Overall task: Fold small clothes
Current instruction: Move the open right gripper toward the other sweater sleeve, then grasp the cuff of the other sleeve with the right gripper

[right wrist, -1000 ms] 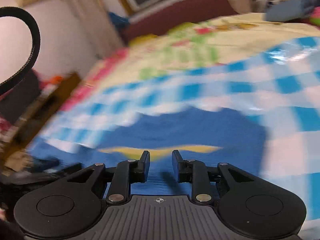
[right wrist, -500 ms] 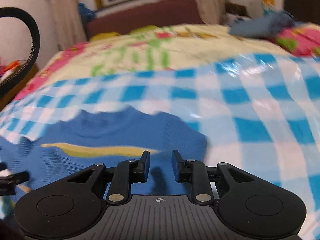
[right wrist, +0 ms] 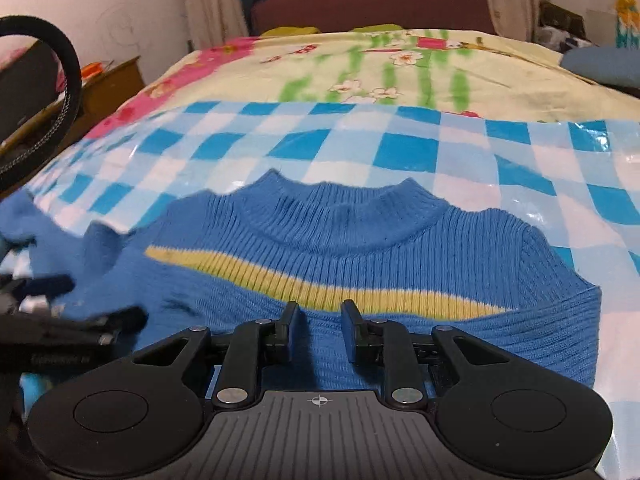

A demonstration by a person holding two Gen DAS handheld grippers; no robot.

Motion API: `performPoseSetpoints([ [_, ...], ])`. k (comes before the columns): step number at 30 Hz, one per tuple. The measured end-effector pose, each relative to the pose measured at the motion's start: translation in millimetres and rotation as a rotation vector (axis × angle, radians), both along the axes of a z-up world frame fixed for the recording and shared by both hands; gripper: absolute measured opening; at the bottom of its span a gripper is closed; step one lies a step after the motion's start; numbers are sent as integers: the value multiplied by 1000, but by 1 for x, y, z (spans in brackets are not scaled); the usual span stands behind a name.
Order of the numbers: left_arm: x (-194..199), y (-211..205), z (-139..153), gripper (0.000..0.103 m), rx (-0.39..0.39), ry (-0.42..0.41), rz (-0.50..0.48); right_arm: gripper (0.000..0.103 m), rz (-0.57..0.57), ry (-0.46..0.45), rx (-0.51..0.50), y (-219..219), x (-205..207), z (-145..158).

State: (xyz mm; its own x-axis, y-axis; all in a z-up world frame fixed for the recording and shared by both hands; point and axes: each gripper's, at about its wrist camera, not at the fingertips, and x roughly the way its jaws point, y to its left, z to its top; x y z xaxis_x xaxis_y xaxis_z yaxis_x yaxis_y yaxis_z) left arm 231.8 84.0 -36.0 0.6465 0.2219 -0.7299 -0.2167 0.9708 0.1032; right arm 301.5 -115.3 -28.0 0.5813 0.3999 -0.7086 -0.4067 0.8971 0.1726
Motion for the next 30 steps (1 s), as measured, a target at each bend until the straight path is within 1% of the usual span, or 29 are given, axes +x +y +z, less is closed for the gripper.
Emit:
performPoseSetpoints([
  [2,-4,0,5,103,10,-19,3,23,-12,-16,25,-3,-1,6],
  [3,-6,0,5,103,5,-19,0,24,-8,-39,11,-2,-1,7],
  [4,-7,0,4,103,-5,-6,-4,25,-8,-49,-33,0,1,4],
  [5,-9,0,2,103,-14,8,-9,26,-18,-33,-70,1,4,-1],
  [6,-14,-1,3,103,-15,1,-10,26,-26,-4,-66,-1,9,-5],
  [8,-26,1,9,103,-24,-20,-2,26,-42,12,-31,-5,9,0],
  [10,-39,7,16,103,-60,-42,17,28,-29,-12,-9,-3,3,12],
  [12,-50,11,21,103,-77,-59,37,28,20,-33,8,8,-3,24],
  [13,-54,12,22,103,-79,-52,34,28,50,-40,10,18,-5,30],
  [14,-58,13,23,103,-83,-44,27,28,83,-43,10,30,-6,34],
  [16,-69,19,26,103,-96,-54,26,28,166,-37,17,56,-10,43],
  [20,-94,43,40,103,-138,-91,65,29,337,-42,25,114,-23,55],
  [23,-110,60,46,103,-146,-109,82,29,456,-46,25,156,-33,56],
  [27,-129,82,49,103,-150,-115,106,29,588,-2,16,212,-42,49],
  [30,-140,96,48,103,-171,-115,130,29,658,23,-27,247,-50,37],
])
